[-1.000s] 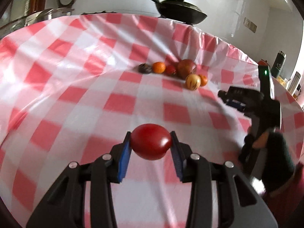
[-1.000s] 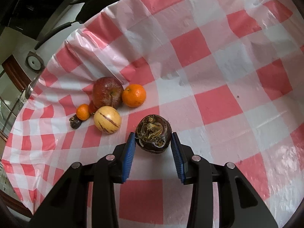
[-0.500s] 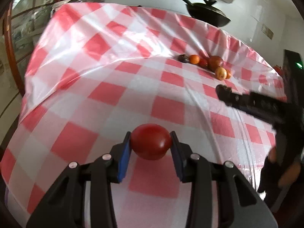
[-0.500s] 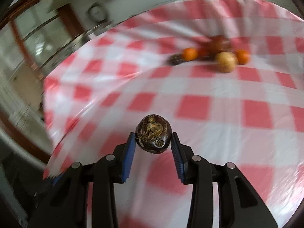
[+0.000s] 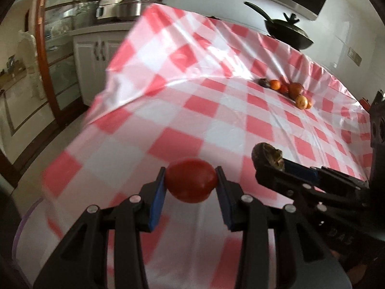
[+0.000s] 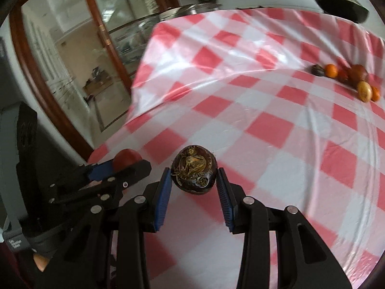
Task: Organize fruits
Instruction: 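Carry the brown fruit and tomato in both tools over the white box, then open both tools to drop the brown fruit and tomato into the box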
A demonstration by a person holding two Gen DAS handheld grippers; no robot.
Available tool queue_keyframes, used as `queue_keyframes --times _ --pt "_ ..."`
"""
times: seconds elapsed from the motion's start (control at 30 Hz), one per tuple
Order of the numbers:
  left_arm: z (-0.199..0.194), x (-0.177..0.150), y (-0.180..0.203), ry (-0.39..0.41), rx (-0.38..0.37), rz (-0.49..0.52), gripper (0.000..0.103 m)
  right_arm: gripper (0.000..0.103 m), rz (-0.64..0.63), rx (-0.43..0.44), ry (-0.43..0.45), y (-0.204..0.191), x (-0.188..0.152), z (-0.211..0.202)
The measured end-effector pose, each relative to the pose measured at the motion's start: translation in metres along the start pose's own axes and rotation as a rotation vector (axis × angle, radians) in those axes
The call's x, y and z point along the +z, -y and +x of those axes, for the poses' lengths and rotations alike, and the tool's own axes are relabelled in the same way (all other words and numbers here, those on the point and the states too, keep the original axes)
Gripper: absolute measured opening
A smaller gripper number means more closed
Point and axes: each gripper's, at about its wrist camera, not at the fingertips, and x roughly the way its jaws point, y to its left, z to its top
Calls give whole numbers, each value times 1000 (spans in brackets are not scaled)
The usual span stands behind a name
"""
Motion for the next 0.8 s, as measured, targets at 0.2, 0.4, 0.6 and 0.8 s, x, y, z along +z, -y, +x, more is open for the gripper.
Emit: queue_keyframes --times 0.2,0.4,0.6,0.8 --pt "-32 -24 -40 2 60 -29 40 39 -113 45 5 -45 -8 -2" --pt "-73 -58 -94 21 121 -108 40 39 -273 122 -8 -104 -26 -3" --pt "-99 -102 -147 -8 226 -175 40 39 -492 228 -40 -173 -63 1" --pt "-85 -155 -189 -114 292 -258 40 39 -680 262 -160 -218 -113 39"
